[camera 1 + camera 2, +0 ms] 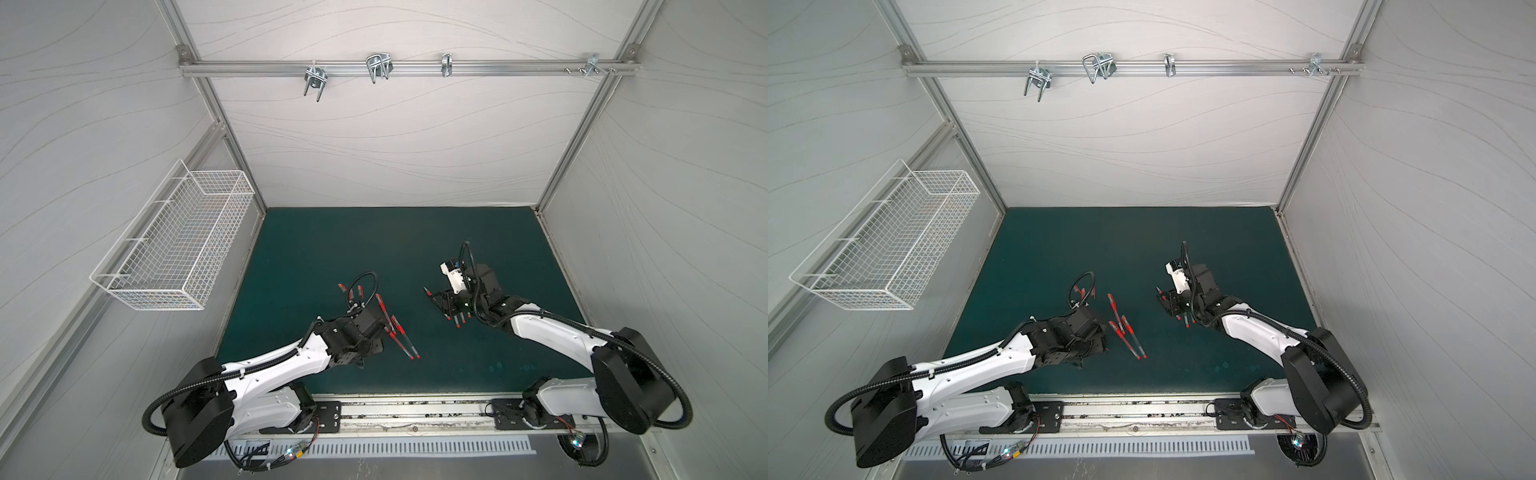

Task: Remove pen caps from pens
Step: Pick up the pen cap from the bottom-center of the table.

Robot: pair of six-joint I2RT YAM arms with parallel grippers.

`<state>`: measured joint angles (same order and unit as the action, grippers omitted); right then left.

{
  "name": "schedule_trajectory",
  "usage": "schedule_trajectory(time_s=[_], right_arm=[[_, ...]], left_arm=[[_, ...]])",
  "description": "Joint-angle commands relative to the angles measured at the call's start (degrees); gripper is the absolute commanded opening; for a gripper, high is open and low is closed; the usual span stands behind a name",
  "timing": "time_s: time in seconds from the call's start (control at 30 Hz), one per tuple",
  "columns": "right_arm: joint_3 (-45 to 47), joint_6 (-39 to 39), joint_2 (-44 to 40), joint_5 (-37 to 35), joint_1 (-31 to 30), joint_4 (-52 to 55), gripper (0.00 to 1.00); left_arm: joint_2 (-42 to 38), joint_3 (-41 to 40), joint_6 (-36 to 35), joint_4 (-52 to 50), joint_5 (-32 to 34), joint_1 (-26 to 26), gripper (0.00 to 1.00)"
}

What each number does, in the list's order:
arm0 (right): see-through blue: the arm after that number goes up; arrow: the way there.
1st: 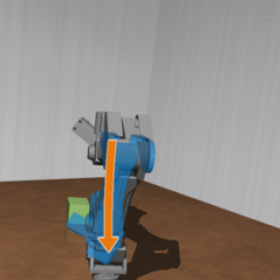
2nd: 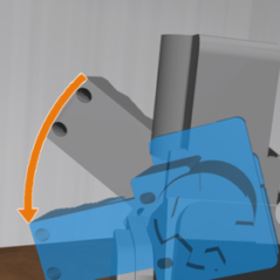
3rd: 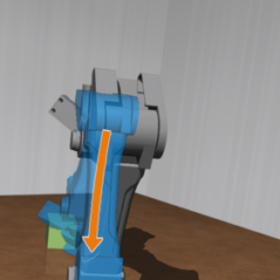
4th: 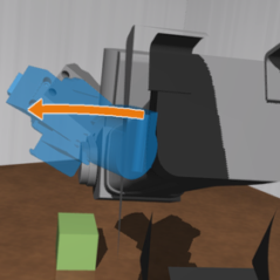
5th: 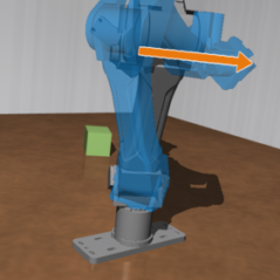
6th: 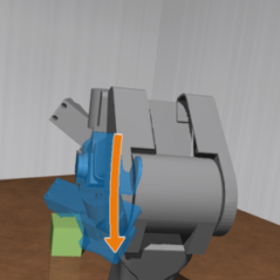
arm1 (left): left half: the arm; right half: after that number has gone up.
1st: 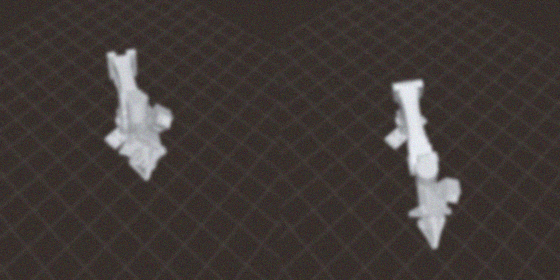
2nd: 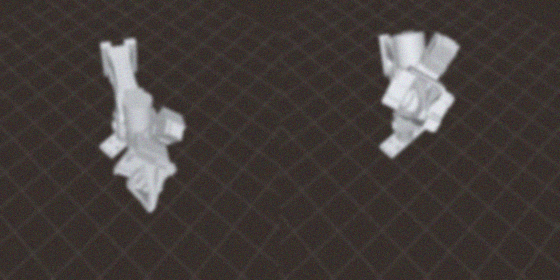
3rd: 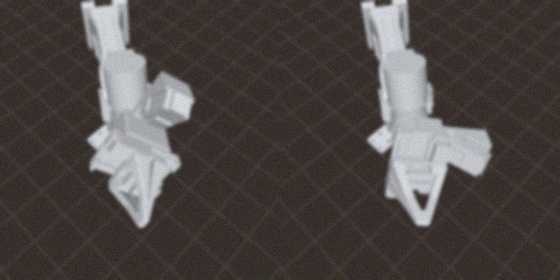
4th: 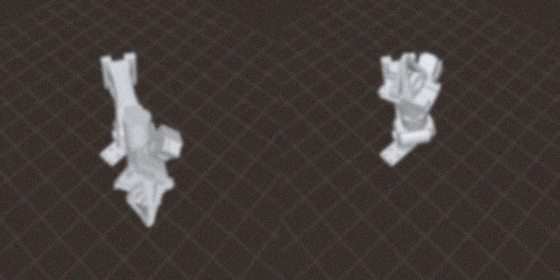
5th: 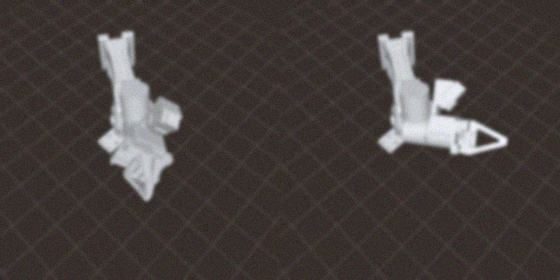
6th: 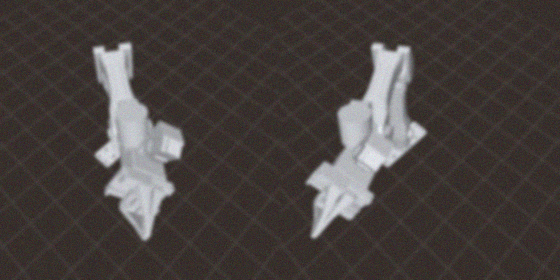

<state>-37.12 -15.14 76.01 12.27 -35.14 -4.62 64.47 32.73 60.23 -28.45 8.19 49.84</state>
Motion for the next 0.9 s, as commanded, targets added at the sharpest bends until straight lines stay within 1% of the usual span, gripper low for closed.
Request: schedule_trajectory(time_s=[0.0,0.17,0.3,0.43,0.53,0.6,0.63,0.87], right_arm=[[-1.0,0.5,0.4,-0.1,-0.4,0.2,0.45],[-0.9,0.4,0.2,0.0,-0.5,0.1,0.44],[-0.8,0.5,0.1,0.0,-0.4,0.0,0.45],[-0.9,0.4,0.1,0.2,-0.4,0.0,0.44],[-0.9,0.4,0.2,0.2,-0.4,0.1,0.45],[-0.9,0.5,0.1,0.0,-0.4,0.0,0.45],[-0.9,0.5,0.1,0.0,-0.4,0.0,0.44],[-0.8,0.5,-0.1,0.0,-0.4,0.0,0.45]], left_arm=[[1.9,-0.1,2.4,-0.5,1.6,0.3,0.46],[6.7,-1.3,1.5,5.9,-0.5,0.3,0.45],[10.2,-0.2,1.6,6.6,0.3,0.4,0.45],[12.9,0.6,1.4,7.9,1.4,0.3,0.42],[15.3,1.7,0.8,8.0,1.5,-0.3,0.36],[16.7,2.3,0.8,7.1,1.5,-0.8,0.27],[17.2,2.6,0.7,6.5,1.8,-0.9,0.25],[21.1,3.7,-0.3,4.1,3.0,-1.4,0.19]])
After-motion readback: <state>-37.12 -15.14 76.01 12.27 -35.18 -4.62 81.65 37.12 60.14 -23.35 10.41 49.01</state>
